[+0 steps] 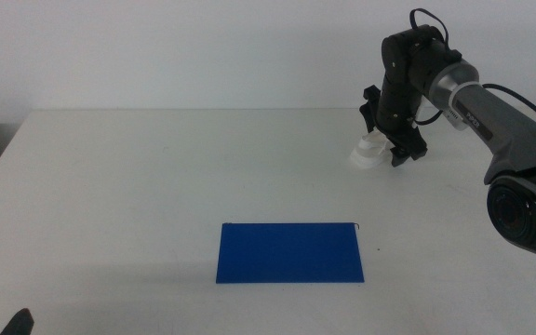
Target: Use one arm to grab the shoe from the table and place it on the mat.
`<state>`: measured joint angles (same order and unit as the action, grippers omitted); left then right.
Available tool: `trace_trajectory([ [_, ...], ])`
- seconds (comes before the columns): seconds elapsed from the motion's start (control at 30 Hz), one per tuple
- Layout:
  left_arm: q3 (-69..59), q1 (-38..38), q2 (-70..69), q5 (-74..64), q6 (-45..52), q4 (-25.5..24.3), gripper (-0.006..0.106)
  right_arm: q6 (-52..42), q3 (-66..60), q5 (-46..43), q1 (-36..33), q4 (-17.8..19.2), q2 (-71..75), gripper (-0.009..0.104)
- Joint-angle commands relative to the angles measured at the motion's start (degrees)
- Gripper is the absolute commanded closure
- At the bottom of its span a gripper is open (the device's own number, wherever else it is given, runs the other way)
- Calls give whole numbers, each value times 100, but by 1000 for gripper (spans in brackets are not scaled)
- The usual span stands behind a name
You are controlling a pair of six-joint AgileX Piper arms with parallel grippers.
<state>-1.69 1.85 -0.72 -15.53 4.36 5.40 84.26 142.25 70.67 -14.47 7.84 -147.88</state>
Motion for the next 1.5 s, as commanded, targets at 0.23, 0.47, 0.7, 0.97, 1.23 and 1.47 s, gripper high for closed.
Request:
trace_trajectory([
  [0.23,-40,24,-76,458,-26,45,7,-693,184,319,57,-158,588,99],
  [0.47,-40,24,-76,458,-26,45,7,-960,-384,337,-26,-136,1365,99],
  [0.7,-40,24,-76,458,-26,45,7,-616,-2390,318,-411,288,2749,99],
  [0.97,-40,24,-76,458,-26,45,7,-302,-3645,318,-1328,498,3692,99],
  [1.23,-40,24,-76,458,-26,45,7,510,-4379,298,-2315,480,3810,99],
  [1.47,-40,24,-76,458,-26,45,7,969,-4507,280,-2605,552,3804,99],
])
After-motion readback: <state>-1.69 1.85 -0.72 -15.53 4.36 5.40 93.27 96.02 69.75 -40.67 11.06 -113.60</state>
